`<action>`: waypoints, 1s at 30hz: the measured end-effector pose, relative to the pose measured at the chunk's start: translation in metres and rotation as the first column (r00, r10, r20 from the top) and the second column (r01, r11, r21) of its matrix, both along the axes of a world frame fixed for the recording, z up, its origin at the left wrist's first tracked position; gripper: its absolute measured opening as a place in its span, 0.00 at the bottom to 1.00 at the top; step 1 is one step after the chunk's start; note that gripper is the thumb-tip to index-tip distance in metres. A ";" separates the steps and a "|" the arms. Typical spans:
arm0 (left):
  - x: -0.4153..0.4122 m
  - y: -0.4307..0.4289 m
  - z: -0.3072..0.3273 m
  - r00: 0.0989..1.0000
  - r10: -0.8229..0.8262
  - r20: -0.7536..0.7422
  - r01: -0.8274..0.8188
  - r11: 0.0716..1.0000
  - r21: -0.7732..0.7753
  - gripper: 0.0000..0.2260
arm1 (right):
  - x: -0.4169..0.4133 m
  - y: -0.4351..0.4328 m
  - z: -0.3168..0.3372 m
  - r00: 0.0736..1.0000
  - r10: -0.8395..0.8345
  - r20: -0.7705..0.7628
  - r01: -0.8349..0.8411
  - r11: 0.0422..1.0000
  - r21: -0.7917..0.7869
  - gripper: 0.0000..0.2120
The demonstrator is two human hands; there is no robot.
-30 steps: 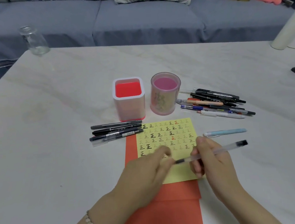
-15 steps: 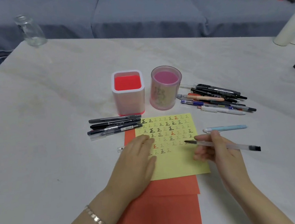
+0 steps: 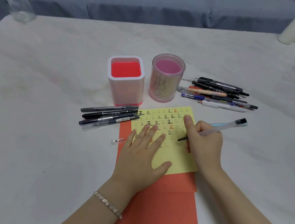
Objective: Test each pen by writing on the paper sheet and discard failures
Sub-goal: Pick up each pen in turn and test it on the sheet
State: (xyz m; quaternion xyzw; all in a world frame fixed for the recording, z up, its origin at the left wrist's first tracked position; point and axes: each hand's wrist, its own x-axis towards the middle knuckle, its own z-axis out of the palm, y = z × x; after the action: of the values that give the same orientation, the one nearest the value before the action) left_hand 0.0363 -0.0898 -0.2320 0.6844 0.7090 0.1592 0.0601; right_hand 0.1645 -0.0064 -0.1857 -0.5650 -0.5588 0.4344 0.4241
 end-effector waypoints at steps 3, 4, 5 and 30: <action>0.000 0.000 -0.001 1.000 0.008 0.022 -0.008 1.000 0.018 0.29 | -0.005 0.002 -0.013 0.999 -0.043 0.020 0.043 0.999 0.019 0.24; 0.001 0.001 -0.002 1.000 0.010 0.027 -0.011 1.000 0.024 0.29 | -0.006 0.001 -0.017 0.998 -0.052 0.028 0.051 0.998 0.026 0.24; 0.001 0.001 -0.002 0.999 0.013 0.032 -0.013 1.000 0.027 0.29 | -0.007 -0.001 -0.021 0.998 -0.055 0.038 0.054 0.998 0.034 0.23; 0.001 0.000 -0.002 0.998 0.031 0.046 -0.034 0.997 0.065 0.29 | -0.010 -0.003 -0.035 0.993 -0.035 0.111 0.017 0.987 0.161 0.17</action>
State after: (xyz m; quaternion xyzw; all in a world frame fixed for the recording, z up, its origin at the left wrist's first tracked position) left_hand 0.0374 -0.0893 -0.2344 0.6705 0.7130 0.1986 0.0508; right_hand 0.1549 -0.0099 -0.2208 -0.5600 -0.6076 0.3500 0.4413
